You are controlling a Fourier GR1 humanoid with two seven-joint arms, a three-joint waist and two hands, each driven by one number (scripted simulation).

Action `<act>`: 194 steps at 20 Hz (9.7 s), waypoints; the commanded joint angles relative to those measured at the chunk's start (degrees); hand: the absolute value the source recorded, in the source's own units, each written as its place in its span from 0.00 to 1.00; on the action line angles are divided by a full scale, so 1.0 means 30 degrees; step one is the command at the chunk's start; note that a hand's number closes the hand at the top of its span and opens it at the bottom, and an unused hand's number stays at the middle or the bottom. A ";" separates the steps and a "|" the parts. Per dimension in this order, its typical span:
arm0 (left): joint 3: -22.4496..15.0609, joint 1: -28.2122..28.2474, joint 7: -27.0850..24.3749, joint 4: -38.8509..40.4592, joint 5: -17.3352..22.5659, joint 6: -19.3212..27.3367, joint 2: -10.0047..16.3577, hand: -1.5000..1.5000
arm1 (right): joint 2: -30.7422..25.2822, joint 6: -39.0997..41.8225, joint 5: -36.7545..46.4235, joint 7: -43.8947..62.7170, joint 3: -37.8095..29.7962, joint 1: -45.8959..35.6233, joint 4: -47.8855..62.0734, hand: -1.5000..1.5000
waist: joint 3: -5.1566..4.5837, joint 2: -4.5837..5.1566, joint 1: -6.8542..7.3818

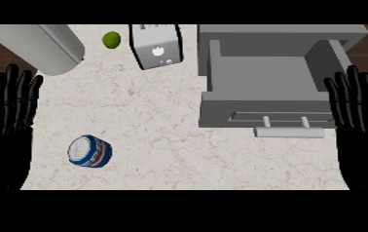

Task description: Pick up the can, place it into the drawer and close the drawer

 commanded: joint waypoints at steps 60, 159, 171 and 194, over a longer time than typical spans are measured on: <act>-0.0565 0.5069 -0.4155 1.1530 0.4050 1.0907 -0.2071 0.00 | 0.0020 0.1201 -0.2008 0.3891 -0.4137 0.1659 -0.1432 0.00 | -0.0150 0.0042 -0.0153; -0.3676 -3.0200 0.4221 3.1137 0.6920 0.8378 -0.2541 1.00 | -0.0859 0.1420 -0.1896 0.7655 -0.5842 -0.1076 -0.3402 0.00 | -0.0120 0.0291 -0.1326; -0.5571 -3.1322 0.2748 3.3944 0.8403 1.0676 -0.2541 0.00 | -0.0825 0.1579 -0.1712 0.7441 -0.5418 -0.1071 -0.3699 0.00 | -0.0090 0.0460 -0.2136; -0.5634 -3.1501 0.0390 3.4029 1.1879 1.2302 -0.2541 0.00 | -0.4838 0.3035 0.7457 0.3565 -0.1203 -0.4461 0.0178 0.00 | -0.0101 0.0659 -0.1776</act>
